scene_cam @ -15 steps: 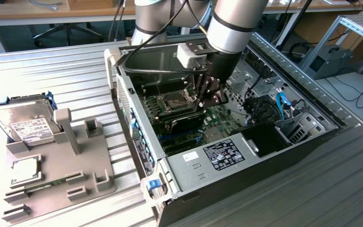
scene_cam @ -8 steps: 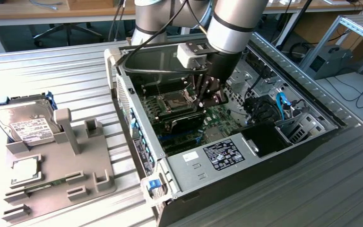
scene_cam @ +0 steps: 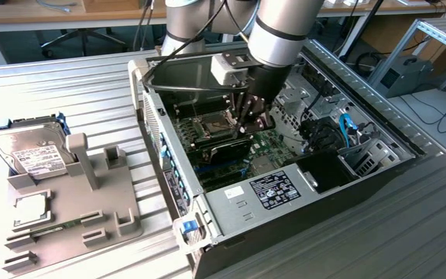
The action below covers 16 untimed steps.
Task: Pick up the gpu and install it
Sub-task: 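Press down on the gpu until it lock into place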
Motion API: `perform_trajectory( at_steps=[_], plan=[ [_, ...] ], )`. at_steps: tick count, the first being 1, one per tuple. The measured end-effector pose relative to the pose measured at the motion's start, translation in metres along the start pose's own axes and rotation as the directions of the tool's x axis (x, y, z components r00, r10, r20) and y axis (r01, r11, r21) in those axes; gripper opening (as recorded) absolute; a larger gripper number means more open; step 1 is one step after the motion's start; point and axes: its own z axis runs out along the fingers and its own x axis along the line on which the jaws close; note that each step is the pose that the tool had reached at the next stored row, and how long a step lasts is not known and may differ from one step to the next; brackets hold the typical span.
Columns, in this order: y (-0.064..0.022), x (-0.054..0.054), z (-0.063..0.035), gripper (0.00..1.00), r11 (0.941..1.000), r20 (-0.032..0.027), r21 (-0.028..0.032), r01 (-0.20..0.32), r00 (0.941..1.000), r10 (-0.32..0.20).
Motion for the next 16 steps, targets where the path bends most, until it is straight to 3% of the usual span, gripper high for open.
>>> perform_trajectory(
  at_steps=[4, 10, 16],
  plan=[
    [0.0182, 0.000, 0.0032, 0.11, 1.0000, 0.0000, 0.0002, 0.000, 1.0000, 0.000],
    [0.0298, -0.002, 0.0076, 0.11, 1.0000, -0.0030, 0.0001, 0.000, 1.0000, 0.000],
    [0.0484, -0.003, 0.0126, 0.11, 1.0000, -0.0031, 0.0006, 0.000, 1.0000, 0.000]
  ],
)
